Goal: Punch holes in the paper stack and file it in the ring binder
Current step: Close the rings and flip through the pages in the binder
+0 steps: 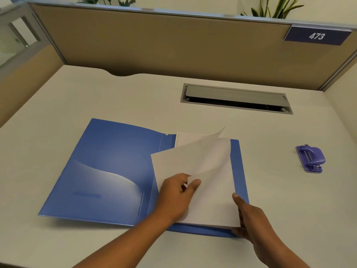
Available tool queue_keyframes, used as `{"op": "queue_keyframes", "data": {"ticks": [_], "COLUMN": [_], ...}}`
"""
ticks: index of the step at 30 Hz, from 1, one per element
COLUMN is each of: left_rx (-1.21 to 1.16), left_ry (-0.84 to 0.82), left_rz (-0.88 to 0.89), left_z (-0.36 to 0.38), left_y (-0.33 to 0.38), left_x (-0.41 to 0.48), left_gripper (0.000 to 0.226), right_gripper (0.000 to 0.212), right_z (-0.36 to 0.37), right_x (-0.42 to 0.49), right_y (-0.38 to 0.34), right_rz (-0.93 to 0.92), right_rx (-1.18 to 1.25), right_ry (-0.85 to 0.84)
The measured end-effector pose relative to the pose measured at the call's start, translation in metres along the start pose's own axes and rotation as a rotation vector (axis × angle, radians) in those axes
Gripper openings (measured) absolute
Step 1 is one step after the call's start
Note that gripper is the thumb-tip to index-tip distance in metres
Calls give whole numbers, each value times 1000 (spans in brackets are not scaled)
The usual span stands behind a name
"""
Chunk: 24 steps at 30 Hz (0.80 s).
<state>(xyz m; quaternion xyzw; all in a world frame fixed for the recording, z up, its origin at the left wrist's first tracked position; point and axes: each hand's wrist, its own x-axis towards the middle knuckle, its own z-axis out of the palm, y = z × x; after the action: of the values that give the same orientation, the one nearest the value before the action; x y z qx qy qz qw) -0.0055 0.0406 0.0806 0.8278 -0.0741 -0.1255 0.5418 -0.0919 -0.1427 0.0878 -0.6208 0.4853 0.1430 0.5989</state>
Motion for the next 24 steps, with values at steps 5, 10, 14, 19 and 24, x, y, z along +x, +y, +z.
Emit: {"op": "queue_keyframes", "data": {"ticks": [5,10,14,19,24], "left_rx": [-24,200,398,630,1091], "left_ry": [237,535,560,413,-95], "left_rz": [-35,-142,-305,-365,429], "left_z": [-50,-106,-127,-118,-101], "left_y": [-11,-35,-65,-73,-58], "left_x": [-6,-17,-22,-27,-14], "left_gripper": [39,33,25,29,110], "right_gripper": [23,24,19,20,21], "right_z": [0,2,4,5,12], "right_x": [2,7,1,-5,-14], "right_y": [8,11,6,-2,-14], "right_rz": [-92,-104,-112,-179,-285], "right_rx": [-94,-120,-24,-2,-68], "right_ry": [-3,23,-7,-39,-40]}}
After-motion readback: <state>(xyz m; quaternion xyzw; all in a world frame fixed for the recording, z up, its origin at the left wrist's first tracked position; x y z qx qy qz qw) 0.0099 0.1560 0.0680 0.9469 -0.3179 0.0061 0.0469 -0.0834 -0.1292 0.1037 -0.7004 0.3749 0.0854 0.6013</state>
